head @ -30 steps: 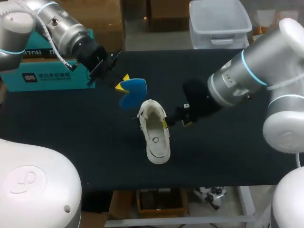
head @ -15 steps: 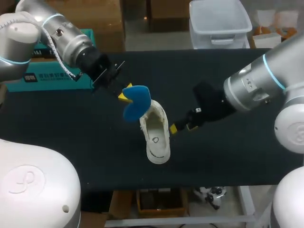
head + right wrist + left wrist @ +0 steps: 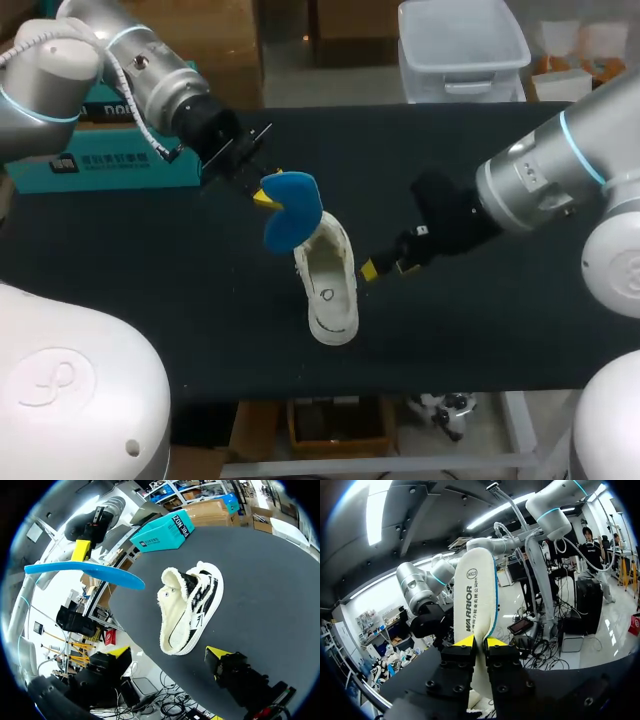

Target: Open the shoe tongue, take the insole out of the shoe, put the insole back into the shoe, and pack the shoe into the shoebox

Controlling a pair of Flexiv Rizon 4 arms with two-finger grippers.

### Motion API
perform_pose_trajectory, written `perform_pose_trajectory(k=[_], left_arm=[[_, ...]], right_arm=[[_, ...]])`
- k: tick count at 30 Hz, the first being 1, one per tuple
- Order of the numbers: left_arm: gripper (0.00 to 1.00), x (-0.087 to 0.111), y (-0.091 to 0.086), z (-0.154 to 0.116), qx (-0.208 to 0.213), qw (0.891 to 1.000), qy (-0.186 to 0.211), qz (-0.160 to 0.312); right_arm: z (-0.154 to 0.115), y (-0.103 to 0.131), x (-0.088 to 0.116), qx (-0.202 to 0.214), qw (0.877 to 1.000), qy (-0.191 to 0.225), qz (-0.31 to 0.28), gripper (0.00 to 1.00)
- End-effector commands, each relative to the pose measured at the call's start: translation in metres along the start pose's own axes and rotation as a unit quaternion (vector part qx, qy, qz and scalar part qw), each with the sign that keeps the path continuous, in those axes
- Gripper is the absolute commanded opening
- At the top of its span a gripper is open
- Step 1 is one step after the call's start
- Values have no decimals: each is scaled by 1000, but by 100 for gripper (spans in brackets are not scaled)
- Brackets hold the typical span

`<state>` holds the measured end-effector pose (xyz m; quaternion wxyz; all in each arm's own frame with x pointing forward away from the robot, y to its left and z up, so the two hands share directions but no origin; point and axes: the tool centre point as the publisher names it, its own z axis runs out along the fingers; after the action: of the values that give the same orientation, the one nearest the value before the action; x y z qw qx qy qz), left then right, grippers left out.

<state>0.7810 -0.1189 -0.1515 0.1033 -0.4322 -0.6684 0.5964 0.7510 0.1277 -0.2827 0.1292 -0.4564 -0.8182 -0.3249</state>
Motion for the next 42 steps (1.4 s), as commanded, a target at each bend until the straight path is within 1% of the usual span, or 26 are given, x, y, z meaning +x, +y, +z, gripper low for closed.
perform_pose_trajectory(k=[1,2,3,4,5,6,7,9,10,11,14,18,19,22,26,30,31,34,35,36,42], left_arm=[[0,0,1,0,2,1000,-1,1],[0,-1,0,-1,7,1000,-7,-3],[0,-3,0,-4,29,1000,-8,-8],[0,-5,0,-6,50,999,-5,-16],[0,-5,1,-7,56,998,-8,-18],[0,-7,2,-9,80,996,-9,-25],[0,-7,3,-11,99,995,-2,-27],[0,-9,4,-13,123,992,-2,-38],[0,-10,5,-14,138,990,-2,-42],[0,-11,5,-15,150,988,-1,-47],[0,-14,6,-16,172,983,-4,-60],[0,-16,3,-13,174,983,-1,-64],[0,-16,1,-12,174,983,1,-63],[0,-17,-2,-10,181,982,3,-60],[0,-19,-6,-6,194,979,11,-62],[0,-22,-9,-2,196,978,16,-66],[0,-23,-9,-1,195,978,14,-70],[0,-25,-10,0,208,974,17,-85],[0,-26,-10,0,215,972,11,-92],[0,-27,-10,0,224,970,15,-95],[0,-28,-12,-2,245,964,4,-106]], right_arm=[[-1,-3,2,-2,1000,0,-1,100],[-1,-3,2,-2,1000,0,-1,100],[-1,-3,2,-2,1000,0,-1,100],[-2,-1,-2,-16,1000,17,-1,100],[-2,0,-2,-18,1000,22,-1,100],[-1,2,-3,-24,999,34,-4,100],[0,2,-2,-23,999,35,-10,100],[0,2,-1,-25,999,38,-14,100],[-1,2,0,-32,998,45,-21,100],[-4,1,1,-47,997,61,-30,100],[-7,-1,2,-73,992,92,-38,100],[-3,-2,0,-80,990,111,-16,100],[-1,-2,-1,-85,990,115,4,100],[3,0,1,-80,990,115,23,100],[8,2,5,-96,984,145,27,100],[14,0,5,-104,982,151,36,100],[15,0,6,-111,981,154,42,100],[17,-3,8,-114,981,153,43,100],[17,-4,10,-116,980,158,41,100],[18,-4,10,-116,980,157,40,100],[18,-8,14,-145,975,169,4,100]])
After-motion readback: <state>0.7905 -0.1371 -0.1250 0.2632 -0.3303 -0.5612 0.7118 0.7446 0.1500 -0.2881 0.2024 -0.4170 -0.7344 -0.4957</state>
